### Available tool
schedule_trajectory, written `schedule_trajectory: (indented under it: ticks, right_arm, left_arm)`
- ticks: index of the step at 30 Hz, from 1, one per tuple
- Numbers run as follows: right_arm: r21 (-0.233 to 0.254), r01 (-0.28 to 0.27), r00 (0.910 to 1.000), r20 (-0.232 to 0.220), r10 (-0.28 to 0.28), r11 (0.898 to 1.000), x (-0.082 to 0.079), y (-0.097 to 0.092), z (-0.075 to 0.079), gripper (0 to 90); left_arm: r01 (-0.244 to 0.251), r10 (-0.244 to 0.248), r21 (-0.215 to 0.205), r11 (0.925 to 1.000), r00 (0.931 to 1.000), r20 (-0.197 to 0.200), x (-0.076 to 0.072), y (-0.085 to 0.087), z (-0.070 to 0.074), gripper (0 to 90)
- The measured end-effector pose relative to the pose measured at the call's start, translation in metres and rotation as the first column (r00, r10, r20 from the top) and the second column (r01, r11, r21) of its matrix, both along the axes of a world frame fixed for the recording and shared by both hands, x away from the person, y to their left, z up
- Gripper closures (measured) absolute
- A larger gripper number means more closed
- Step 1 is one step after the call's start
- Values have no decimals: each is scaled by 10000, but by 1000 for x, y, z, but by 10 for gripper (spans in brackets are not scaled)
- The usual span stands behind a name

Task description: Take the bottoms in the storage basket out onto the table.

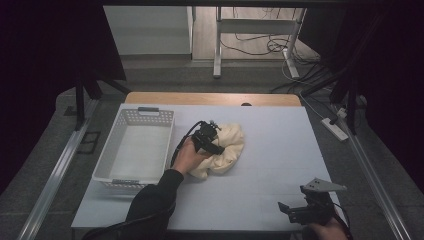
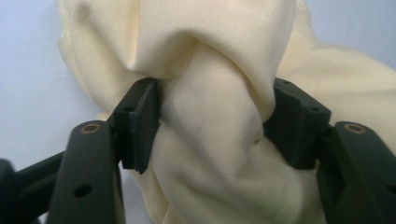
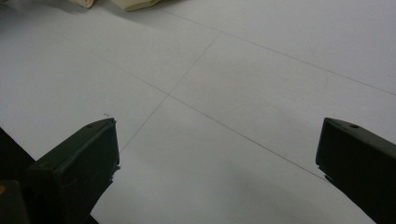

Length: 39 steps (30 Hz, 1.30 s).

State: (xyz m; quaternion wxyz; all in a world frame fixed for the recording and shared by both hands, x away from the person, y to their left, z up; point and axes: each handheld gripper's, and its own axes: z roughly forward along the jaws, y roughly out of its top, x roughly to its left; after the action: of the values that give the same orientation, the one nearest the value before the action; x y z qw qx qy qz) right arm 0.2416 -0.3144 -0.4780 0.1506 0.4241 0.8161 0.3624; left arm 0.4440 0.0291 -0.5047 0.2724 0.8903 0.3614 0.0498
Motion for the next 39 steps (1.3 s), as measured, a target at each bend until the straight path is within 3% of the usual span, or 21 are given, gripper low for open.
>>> schedule_trajectory:
  ticks: [8,15,39]
  right_arm:
    - [-19,-14,10000,-17,14,10000,0,0,0,0]
    - [-34,-29,10000,-31,29,10000,0,1,0,0]
    - [36,31,10000,-27,-30,10000,0,0,0,17]
  left_arm:
    - [-259,259,61,9996,9997,30,0,-2,-4,281]
    - [-445,443,-214,9988,9990,-112,3,1,-9,167]
    - [-8,-30,-882,9961,9991,-426,6,6,-11,32]
